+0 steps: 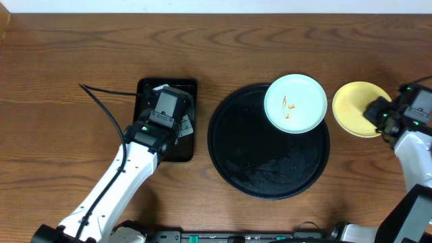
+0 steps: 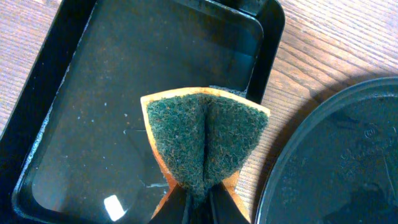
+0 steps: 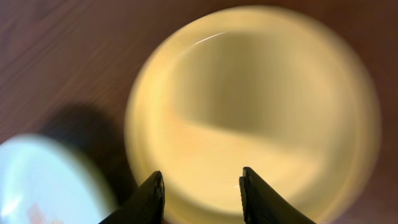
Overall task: Clean dirty plates on tray and stack at the side
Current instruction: 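Move the right gripper to grip the remaining blue plate rim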
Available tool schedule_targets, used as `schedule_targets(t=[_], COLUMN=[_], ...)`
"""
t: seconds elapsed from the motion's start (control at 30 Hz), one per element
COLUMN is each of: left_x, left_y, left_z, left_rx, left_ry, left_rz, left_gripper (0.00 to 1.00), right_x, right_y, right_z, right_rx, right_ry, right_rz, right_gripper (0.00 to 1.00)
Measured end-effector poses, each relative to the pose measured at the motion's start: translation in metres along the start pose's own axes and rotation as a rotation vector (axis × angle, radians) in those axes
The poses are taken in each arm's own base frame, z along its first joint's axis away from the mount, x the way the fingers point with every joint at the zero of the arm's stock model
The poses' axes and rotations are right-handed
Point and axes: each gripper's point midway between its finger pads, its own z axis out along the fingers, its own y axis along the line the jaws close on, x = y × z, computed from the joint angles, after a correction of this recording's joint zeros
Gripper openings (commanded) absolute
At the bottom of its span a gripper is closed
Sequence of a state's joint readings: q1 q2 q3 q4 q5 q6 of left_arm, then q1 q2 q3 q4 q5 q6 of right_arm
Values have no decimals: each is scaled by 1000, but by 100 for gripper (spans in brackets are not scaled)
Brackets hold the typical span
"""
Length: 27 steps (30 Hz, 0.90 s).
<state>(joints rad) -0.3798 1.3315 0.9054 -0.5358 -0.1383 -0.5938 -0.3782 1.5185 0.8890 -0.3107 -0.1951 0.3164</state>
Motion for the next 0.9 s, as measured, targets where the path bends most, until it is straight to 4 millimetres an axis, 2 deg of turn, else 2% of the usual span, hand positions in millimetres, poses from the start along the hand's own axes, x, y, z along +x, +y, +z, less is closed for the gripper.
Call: schedule_targets(t=[0.07, 0.2, 0.33, 0.57, 0.73, 0.9], left_x=[0, 0, 0, 0, 0, 0], left_y=[0, 0, 0, 0, 0, 0], left_z=[0, 0, 0, 0, 0, 0], left_rx=[0, 0, 0, 0, 0, 0], left_ry=[0, 0, 0, 0, 0, 0], left_rz=[0, 0, 0, 0, 0, 0], left_gripper=[8, 8, 7, 7, 7, 8], right_x=[14, 42, 61, 87, 107, 121], right_y=[24, 59, 79, 83, 77, 68], right_z=[2, 2, 3, 16, 32, 40], right_rx=[-72, -156, -184, -146, -112, -80], right_ry=[47, 126, 169, 244, 313, 370], right_rz=[-70, -184, -262, -317, -321, -292], right_gripper=[41, 42, 41, 39, 37, 20])
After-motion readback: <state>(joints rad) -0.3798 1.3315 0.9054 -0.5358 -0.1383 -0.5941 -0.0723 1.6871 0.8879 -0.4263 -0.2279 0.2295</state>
